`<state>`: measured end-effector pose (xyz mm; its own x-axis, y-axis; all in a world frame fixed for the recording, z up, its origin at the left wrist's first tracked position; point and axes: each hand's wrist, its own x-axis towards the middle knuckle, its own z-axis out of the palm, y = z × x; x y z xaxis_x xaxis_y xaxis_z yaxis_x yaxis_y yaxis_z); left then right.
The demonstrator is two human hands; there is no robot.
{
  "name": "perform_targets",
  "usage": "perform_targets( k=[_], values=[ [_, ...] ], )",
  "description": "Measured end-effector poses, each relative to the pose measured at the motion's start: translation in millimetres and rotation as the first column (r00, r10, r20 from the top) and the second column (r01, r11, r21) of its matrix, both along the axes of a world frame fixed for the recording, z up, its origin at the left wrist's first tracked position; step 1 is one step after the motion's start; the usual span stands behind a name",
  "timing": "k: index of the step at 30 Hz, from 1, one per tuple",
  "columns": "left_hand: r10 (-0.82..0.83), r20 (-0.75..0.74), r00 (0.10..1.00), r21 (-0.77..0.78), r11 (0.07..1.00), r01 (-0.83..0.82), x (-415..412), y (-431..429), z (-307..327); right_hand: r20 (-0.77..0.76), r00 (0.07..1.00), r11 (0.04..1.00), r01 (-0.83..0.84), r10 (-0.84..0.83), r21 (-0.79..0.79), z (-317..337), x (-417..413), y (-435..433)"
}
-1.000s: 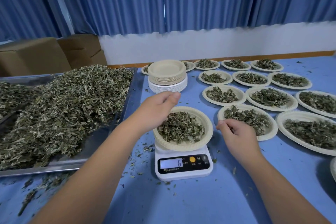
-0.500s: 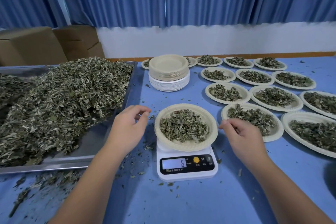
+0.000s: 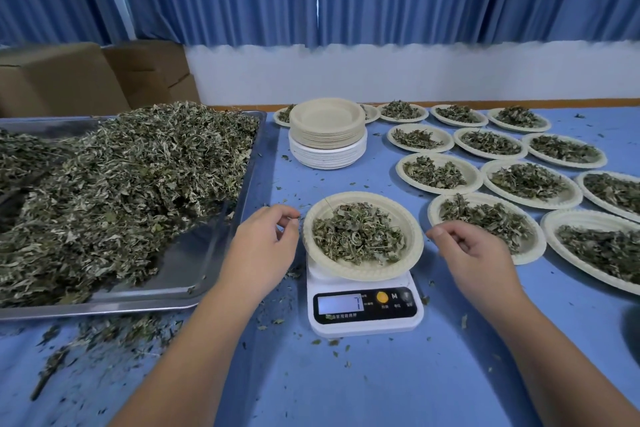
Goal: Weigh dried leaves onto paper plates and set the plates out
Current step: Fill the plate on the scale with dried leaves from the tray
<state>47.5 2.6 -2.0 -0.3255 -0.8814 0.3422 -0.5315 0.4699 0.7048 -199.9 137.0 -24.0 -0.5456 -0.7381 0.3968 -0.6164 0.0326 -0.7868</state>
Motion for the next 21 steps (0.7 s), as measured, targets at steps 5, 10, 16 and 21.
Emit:
perform_targets(
  k=[5, 10, 16, 21],
  values=[
    [0.034, -0.075, 0.997, 0.175, 0.984, -0.02, -2, 3, -1, 0.038, 0.999, 1.0, -0.011, 0.011, -0.003, -1, 5, 2],
    [0.0, -0.067, 0.998, 0.324, 0.946, 0.022, -6, 5, 1, 0.012, 1.0, 0.999, -0.012, 0.011, 0.035, -3, 14, 2],
    [-0.029, -0.188, 0.982, 0.362, 0.927, 0.096, -6, 8, 1, -0.011, 1.0, 0.997, 0.014, -0.013, 0.08, 0, 20, 4],
    [-0.057, -0.41, 0.91, 0.356, 0.909, 0.217, -9, 18, 11, 0.158, 0.986, 0.994, 0.047, -0.062, 0.095, 14, 21, 5]
  ],
)
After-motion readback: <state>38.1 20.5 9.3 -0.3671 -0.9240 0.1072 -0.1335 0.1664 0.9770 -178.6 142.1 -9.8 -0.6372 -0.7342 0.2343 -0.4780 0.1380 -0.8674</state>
